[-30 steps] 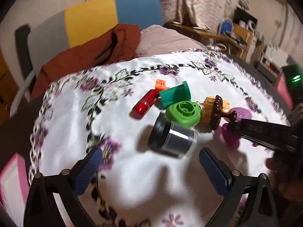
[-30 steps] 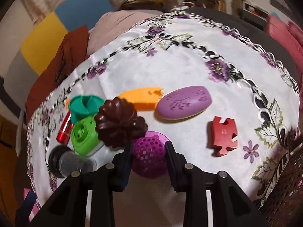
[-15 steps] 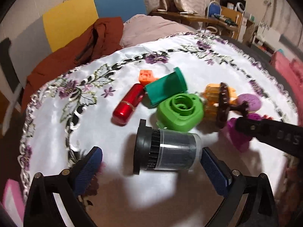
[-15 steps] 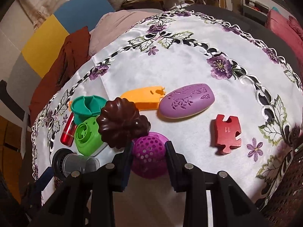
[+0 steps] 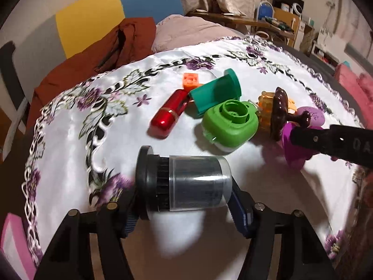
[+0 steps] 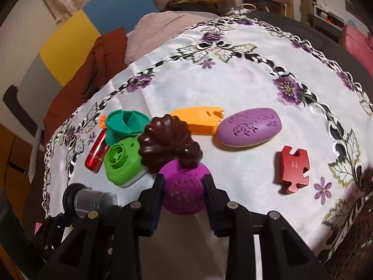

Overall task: Organize rigid objects
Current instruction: 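Carry the cylinder to the tray and release it with the left gripper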

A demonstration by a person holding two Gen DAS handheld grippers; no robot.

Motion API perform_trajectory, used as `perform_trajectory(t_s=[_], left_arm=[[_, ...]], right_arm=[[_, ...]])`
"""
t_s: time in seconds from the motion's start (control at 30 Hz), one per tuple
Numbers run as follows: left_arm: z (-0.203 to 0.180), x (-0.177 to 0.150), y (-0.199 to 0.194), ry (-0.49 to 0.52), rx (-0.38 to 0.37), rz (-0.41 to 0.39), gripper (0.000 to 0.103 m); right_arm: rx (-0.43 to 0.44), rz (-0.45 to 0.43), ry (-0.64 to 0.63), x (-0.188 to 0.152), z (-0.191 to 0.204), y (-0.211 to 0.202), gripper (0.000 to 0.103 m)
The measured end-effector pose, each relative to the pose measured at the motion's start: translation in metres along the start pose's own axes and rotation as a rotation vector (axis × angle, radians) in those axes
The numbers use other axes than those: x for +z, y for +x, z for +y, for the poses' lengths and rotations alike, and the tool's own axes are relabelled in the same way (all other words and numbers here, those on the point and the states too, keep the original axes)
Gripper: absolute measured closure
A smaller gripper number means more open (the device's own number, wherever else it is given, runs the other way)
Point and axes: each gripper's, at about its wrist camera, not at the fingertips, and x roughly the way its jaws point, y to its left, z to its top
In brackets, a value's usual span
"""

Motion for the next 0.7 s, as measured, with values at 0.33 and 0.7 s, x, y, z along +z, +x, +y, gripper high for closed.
perform_trajectory(t_s=[0.33, 0.7], left_arm=[[0.047, -0.033, -0.037, -0.151, -0.025, -0.020, 0.037], [0.144, -0.087, -0.101, -0.374, 0.040, -0.092, 0.037]], right_arm=[[0.104, -0.001, -0.099, -0.004, 0.021, -0.006, 0.070], [0.192, -0.022, -0.347, -0.025, 0.072, -0.014, 0.070]])
